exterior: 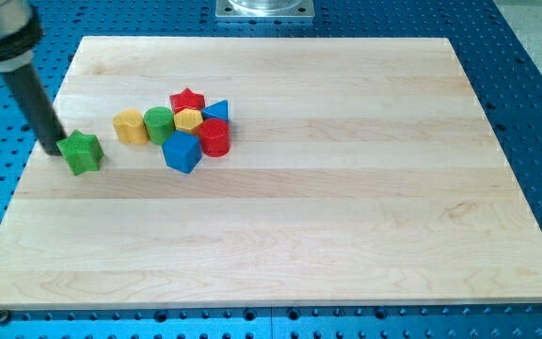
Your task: Move the green star below the green circle
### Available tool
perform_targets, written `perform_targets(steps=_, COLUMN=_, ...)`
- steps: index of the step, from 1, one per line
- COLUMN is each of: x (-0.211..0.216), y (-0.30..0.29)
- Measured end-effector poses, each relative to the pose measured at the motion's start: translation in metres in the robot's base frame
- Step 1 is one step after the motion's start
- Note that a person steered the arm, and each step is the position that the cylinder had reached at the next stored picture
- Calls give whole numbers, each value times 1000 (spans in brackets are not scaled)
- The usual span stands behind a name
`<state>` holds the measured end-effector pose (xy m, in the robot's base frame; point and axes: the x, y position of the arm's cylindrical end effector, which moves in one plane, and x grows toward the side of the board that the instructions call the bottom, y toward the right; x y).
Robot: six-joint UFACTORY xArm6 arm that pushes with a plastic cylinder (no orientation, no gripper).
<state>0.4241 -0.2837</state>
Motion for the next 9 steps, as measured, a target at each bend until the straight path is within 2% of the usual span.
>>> perform_targets(steps=1, x=18, y=-12)
perform_targets(steps=2, x=29, y=10)
perform_targets(steps=3, x=29, y=65)
perform_targets(steps=6, x=27, y=114)
perform_targets(steps=8, x=27, y=105)
perform_targets(steps=9, x=17, y=46)
